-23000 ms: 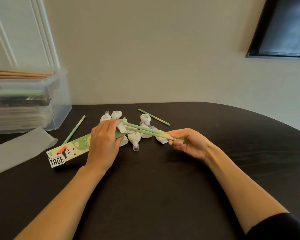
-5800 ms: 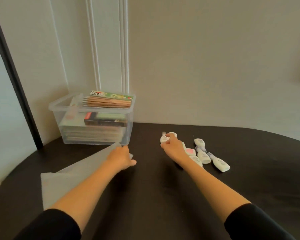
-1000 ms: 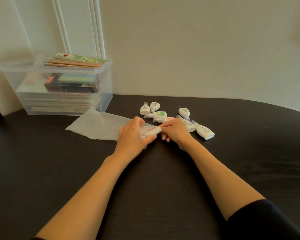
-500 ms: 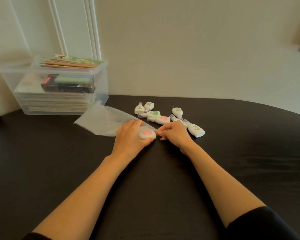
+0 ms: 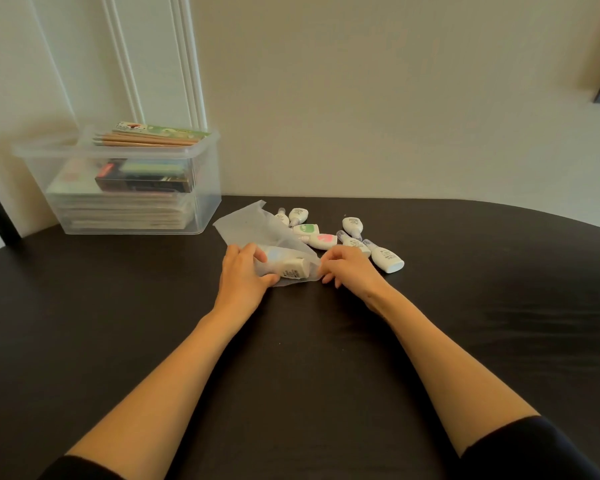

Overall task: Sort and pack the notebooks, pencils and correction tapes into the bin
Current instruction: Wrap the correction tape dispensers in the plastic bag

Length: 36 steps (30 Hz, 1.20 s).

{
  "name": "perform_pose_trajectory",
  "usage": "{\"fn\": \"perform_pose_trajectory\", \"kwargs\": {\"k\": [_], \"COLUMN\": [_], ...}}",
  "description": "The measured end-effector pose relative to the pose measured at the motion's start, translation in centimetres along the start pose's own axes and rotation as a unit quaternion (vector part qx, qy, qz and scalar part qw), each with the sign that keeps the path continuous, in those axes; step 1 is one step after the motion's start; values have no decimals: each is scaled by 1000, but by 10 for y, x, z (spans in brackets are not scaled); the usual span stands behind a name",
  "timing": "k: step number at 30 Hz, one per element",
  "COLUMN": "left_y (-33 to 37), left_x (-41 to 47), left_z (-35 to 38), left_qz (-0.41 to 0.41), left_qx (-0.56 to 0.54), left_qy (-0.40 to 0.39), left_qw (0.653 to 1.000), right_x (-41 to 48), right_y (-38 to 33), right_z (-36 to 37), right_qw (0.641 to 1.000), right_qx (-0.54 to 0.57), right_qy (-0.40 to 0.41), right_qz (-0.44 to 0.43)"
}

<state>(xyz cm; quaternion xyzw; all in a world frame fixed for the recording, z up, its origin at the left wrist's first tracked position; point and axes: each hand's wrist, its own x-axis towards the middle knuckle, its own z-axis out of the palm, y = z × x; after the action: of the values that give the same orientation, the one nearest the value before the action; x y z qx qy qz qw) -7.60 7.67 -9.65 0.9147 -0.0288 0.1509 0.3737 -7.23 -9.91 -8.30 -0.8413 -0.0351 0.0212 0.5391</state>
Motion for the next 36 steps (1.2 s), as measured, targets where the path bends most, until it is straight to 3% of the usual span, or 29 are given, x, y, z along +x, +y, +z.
{"fn": "perform_pose_trajectory", "kwargs": {"k": [4,7,12,15,21,28,33,36], "left_y": [1,3,4,4,3,6,7,3], "left_x": [-1,1,1,1,2,6,11,14], "left_z": [-1,-1,-6,-4,2,7,11,10], "left_qz": [3,3,17,34,91,143,118,42], "left_qx": [1,-8,-32,-20,26,136,187,125], "left_qy": [6,6,27,19,-52,36,59,19], "left_qw": [1000,1000,999,999,994,980,973,991], "right_x": [-3,-3,0,1,1,-1,3,5], "right_y": [1,4,8,9,7,7,10,13], "right_z": [8,12,14,16,14,10,10,9], "right_qw": [994,972,946,946,990,992,989,989], "right_qx": [-86,-174,-232,-240,-78,-83,-112,-93], "right_qy": [-16,38,97,110,75,44,49,94], "right_qz": [-72,-152,-205,-190,-87,-83,-82,-62]}}
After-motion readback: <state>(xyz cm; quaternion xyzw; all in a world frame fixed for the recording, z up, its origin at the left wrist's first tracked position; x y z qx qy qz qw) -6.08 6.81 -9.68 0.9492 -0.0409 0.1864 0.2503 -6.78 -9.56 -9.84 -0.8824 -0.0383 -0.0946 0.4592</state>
